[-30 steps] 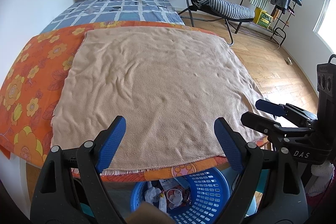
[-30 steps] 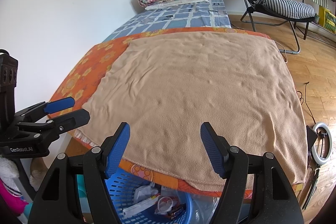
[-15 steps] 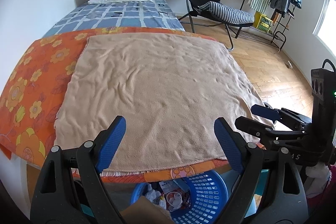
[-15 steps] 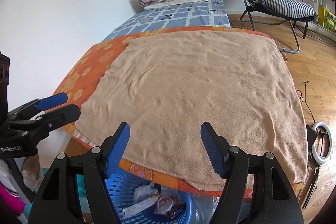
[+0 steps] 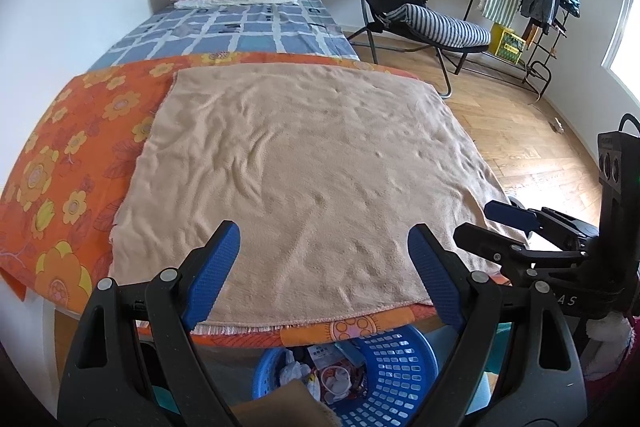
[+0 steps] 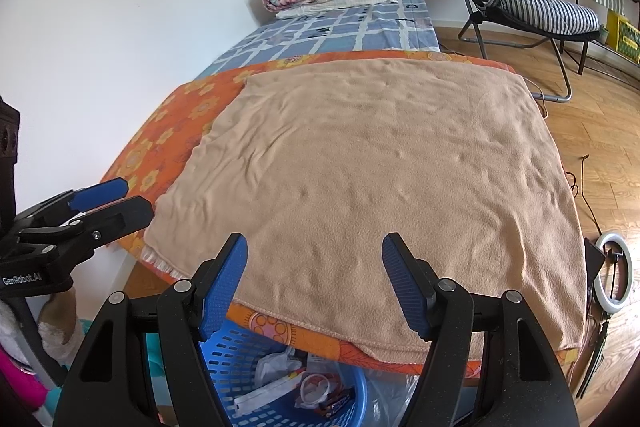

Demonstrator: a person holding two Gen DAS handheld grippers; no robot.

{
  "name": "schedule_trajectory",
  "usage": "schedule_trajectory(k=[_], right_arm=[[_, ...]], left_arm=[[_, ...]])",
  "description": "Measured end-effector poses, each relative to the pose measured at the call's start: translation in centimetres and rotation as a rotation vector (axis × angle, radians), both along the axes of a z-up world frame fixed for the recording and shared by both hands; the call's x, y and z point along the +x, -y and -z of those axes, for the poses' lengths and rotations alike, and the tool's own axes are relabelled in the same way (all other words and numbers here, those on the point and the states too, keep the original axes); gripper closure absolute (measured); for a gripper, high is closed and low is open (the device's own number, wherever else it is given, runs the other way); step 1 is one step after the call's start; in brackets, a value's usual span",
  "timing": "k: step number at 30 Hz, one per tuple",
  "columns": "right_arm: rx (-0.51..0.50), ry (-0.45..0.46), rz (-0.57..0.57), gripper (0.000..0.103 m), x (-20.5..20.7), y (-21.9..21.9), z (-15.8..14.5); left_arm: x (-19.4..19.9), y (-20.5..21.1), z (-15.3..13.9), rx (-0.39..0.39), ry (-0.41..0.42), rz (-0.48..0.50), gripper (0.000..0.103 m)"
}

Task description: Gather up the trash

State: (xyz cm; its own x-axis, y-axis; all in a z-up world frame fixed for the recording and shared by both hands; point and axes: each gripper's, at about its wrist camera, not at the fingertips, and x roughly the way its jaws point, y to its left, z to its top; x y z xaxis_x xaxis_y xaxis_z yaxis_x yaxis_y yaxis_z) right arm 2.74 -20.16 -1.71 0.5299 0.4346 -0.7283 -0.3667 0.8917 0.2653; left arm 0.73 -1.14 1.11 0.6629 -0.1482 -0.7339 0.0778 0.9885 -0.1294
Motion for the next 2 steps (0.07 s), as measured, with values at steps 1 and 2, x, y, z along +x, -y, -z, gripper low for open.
schedule_trajectory(k=[1, 2], right_arm=[[0.000, 0.000, 0.000, 0.033, 0.02, 0.00, -0.01], [-0.001, 0.000, 0.000, 0.033, 0.02, 0.01, -0.01]], left_arm=[[-0.02, 0.02, -0.02, 0.001, 0.002, -0.001, 0.015], [-0.02, -0.02, -0.01, -0.003, 0.001, 0.002, 0.015]])
